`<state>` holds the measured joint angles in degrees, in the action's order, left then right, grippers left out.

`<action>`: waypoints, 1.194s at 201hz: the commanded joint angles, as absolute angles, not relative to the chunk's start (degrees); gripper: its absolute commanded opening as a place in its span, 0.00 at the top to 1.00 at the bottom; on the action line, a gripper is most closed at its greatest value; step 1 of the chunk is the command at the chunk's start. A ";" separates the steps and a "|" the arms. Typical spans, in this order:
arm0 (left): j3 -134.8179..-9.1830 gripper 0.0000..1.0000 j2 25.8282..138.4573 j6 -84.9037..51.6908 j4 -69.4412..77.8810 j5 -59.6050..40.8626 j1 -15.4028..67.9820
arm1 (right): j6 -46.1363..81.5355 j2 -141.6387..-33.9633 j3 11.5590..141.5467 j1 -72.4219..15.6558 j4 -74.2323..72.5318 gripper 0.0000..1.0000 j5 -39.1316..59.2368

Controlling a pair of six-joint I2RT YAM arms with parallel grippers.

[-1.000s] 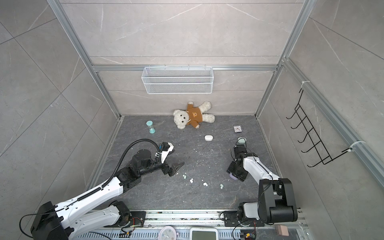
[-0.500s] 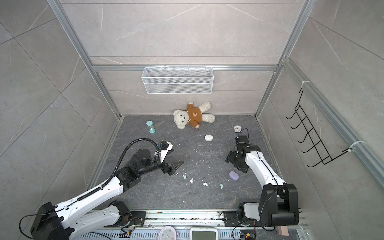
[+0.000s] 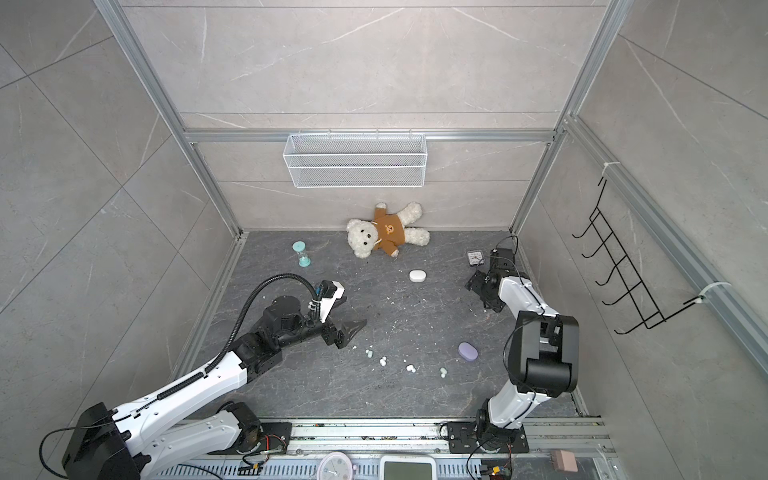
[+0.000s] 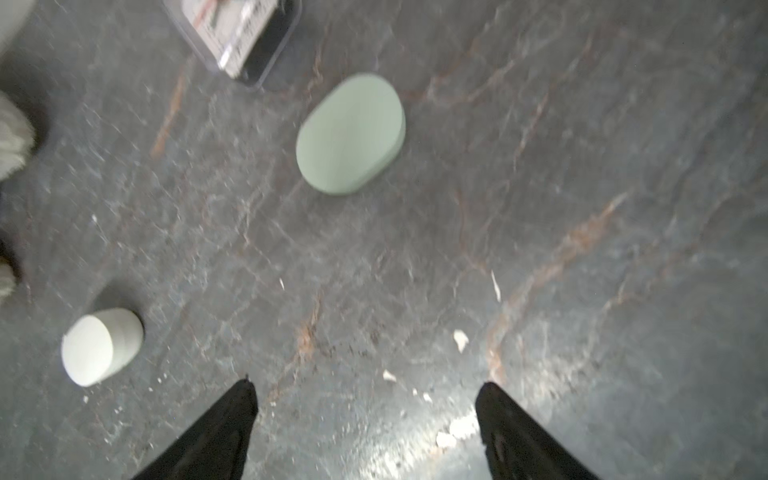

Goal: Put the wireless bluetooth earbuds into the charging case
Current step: 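Move the right gripper over the mint green case near the clock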

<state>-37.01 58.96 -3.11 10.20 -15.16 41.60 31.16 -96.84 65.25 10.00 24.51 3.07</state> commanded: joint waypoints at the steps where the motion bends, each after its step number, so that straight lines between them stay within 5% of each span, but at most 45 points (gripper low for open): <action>1: -36.74 0.00 58.53 -4.13 12.48 -16.05 41.22 | 30.64 -100.26 67.73 12.39 17.35 0.11 5.72; 68: -36.56 0.00 58.11 -4.00 11.89 -15.95 40.87 | 28.01 -112.64 75.03 15.44 10.29 0.07 10.13; 148: -37.18 0.00 59.85 -4.23 12.65 -16.72 40.08 | 23.09 -124.56 90.27 16.39 18.37 0.06 15.93; 240: -37.72 0.00 61.08 -4.48 13.37 -17.75 38.94 | 20.74 -124.71 91.56 15.47 21.91 0.07 22.65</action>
<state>-36.80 61.23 -3.16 10.74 -16.05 39.33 22.37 -125.32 91.18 16.40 19.22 20.45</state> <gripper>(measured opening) 0.999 0.934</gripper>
